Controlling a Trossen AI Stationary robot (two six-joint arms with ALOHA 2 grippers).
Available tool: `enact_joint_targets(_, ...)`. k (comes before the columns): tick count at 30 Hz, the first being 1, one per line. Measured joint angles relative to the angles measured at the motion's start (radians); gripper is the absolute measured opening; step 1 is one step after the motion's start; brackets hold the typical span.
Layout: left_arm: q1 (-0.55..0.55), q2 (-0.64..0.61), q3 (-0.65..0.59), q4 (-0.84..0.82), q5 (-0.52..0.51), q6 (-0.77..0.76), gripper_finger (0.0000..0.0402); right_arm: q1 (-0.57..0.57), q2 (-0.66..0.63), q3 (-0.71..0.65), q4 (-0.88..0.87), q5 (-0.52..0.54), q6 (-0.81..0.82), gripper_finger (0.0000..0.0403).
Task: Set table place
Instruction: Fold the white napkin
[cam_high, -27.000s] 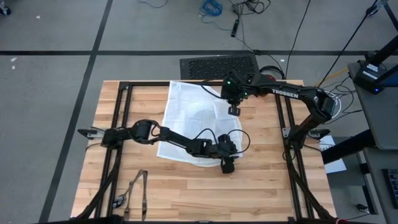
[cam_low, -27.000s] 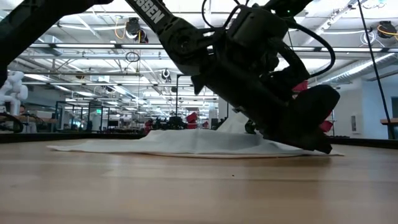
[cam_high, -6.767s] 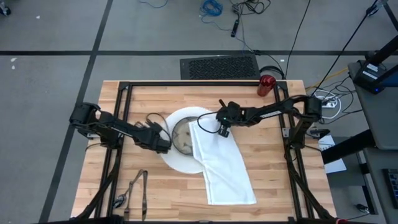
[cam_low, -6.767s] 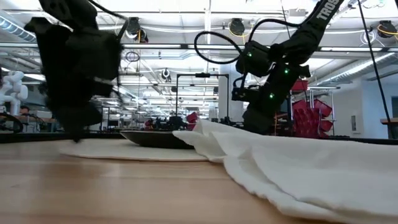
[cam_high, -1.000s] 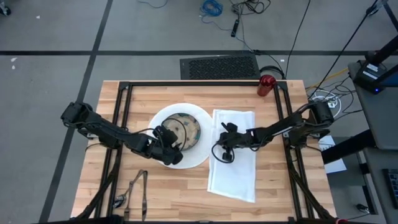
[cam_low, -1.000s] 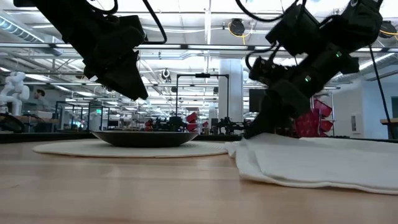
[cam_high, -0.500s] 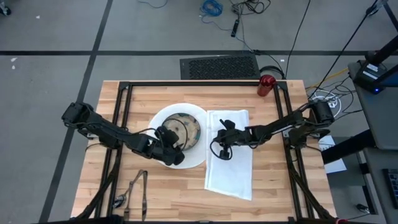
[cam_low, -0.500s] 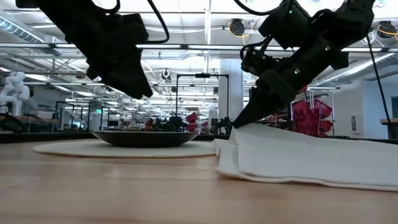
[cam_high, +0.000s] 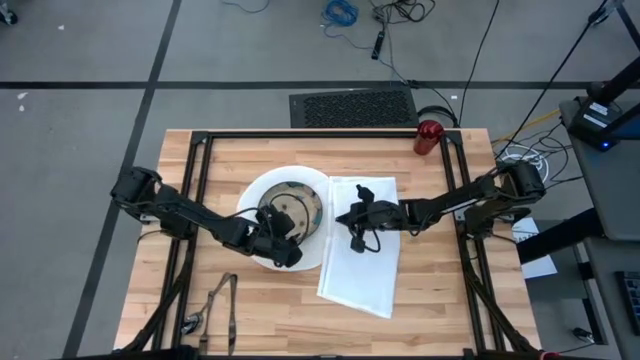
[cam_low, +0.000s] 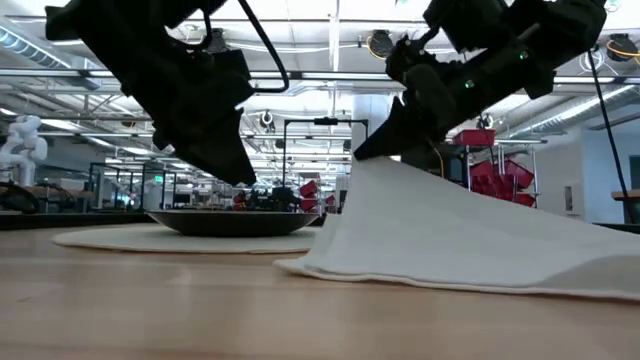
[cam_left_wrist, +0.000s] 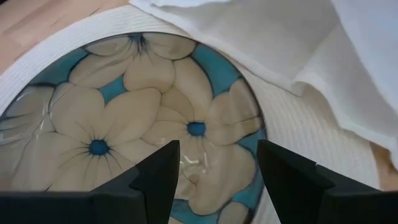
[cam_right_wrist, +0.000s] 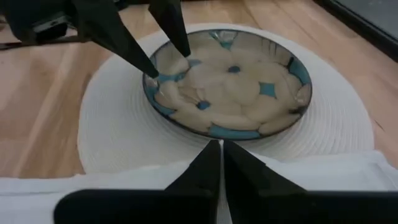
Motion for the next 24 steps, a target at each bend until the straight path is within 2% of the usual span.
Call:
enact_joint_targets(13, 0.006, 0.042, 0.000, 0.088, 0.020, 0.035, 0.0201, -0.030, 0.195, 0.000, 0.150, 0.000, 0.041, 0.0000)
enact_joint_targets(24, 0.006, 0.042, 0.000, 0.086, 0.022, 0.035, 0.0201, -0.068, 0.039, 0.000, 0.175, 0.035, -0.033, 0.0000)
